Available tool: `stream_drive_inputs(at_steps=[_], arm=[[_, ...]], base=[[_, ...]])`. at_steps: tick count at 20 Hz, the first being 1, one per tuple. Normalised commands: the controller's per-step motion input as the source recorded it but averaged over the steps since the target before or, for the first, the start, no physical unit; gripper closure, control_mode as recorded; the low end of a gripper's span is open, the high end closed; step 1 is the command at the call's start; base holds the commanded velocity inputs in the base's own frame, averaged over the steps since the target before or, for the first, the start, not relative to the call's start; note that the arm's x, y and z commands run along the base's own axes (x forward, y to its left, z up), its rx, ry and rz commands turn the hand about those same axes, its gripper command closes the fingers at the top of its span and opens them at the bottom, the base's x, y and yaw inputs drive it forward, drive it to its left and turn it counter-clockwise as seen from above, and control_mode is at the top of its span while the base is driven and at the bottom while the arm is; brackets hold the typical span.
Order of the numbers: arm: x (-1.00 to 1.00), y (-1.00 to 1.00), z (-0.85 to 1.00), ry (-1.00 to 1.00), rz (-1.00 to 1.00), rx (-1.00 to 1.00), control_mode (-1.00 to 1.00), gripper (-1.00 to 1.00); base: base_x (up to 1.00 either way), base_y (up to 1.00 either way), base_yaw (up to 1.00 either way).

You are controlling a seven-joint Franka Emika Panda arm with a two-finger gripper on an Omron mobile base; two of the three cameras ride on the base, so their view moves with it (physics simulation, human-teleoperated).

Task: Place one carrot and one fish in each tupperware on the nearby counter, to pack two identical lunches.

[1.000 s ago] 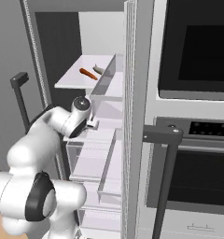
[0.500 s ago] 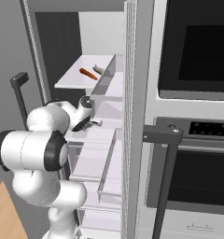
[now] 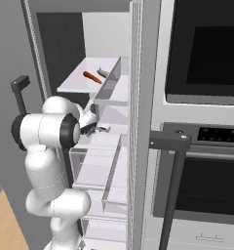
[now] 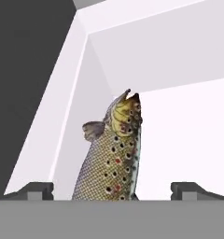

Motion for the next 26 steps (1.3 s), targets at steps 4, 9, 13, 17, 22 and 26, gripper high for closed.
stream_drive_inputs(at_steps=[4, 9, 13, 17, 22, 26], arm=[[0.52, -0.04, -0.77, -0.01, -0.02, -0.08, -1.00, -1.00], [0.25, -0.24, -0.50, -0.04, -0.09, -0.28, -1.00, -1.00], [-0.14, -0.33, -0.29, 0.09, -0.14, -0.16, -1.00, 1.00], [-0.38, -0.26, -0.08, 0.29, -0.15, 0.01, -1.00, 1.00], [-0.54, 0.00, 0.15, 0.13, -0.03, 0.07, -1.00, 1.00], [-0.89, -0.24, 0.33, -0.01, 0.00, 0.02, -1.00, 1.00]], base=[[0.00, 0.00, 0.00], [0.00, 0.00, 0.00], [0.00, 0.00, 0.00], [0.00, 0.00, 0.00], [0.00, 0.00, 0.00], [0.00, 0.00, 0.00]])
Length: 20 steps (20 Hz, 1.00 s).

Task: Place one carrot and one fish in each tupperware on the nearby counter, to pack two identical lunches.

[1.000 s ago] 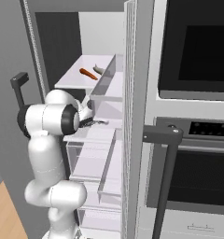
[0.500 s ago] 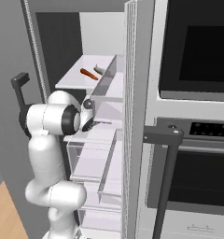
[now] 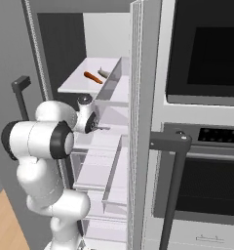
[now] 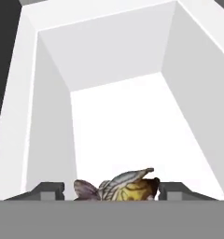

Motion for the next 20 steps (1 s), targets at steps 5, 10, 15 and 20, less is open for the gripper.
stream_drive_inputs(at_steps=[5, 10, 15, 20], arm=[[-0.81, -0.87, -0.19, -0.13, 0.00, -0.13, -1.00, 1.00], [-1.00, -0.06, 0.30, -0.06, 0.00, -0.02, -1.00, 1.00], [-1.00, 0.00, 0.92, 0.00, 0.00, 0.00, -1.00, 1.00], [-1.00, 0.00, 0.87, 0.00, 0.03, 0.00, -1.00, 1.00]], base=[[0.00, 0.00, 0.00], [0.00, 0.00, 0.00], [0.00, 0.00, 0.00], [0.00, 0.00, 0.00]])
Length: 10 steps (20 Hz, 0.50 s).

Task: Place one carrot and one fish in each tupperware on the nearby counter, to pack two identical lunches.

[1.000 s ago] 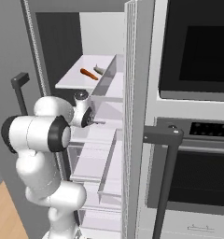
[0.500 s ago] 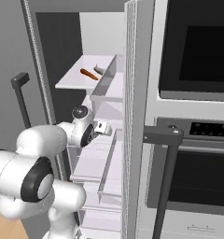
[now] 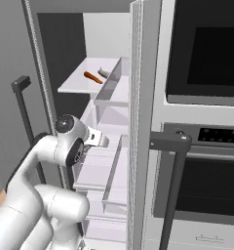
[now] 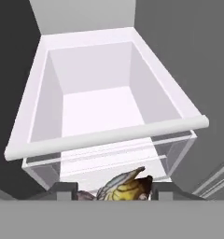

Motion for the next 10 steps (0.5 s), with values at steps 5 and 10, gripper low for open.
stream_drive_inputs(at_steps=[5, 10], arm=[[-0.92, 0.09, 0.77, 0.00, 0.06, 0.00, -1.00, 1.00], [-0.61, 0.04, 0.98, 0.00, 0.03, 0.00, -1.00, 1.00]], base=[[0.00, 0.00, 0.00], [0.00, 0.00, 0.00]])
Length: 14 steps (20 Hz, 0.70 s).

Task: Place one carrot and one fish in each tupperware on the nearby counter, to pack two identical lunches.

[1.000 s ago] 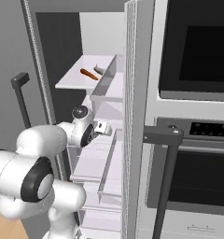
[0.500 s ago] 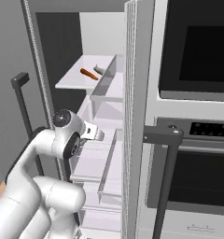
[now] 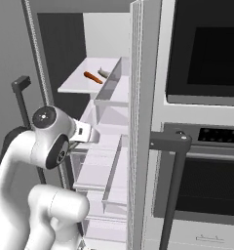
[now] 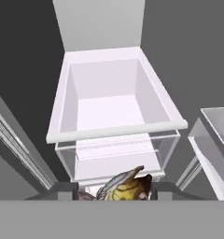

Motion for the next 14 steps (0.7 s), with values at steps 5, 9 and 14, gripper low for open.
stream_drive_inputs(at_steps=[5, 9, 14], arm=[[-0.79, 0.05, 0.61, 0.00, 0.02, 0.00, -1.00, 1.00], [-0.50, 0.06, -0.01, 0.00, 0.00, -0.03, 1.00, 1.00], [0.00, 0.00, 0.00, 0.00, 0.00, 0.00, 1.00, 1.00]], base=[[0.00, 0.00, 0.00], [-0.50, 0.00, 0.00], [-1.00, -0.15, -0.03]])
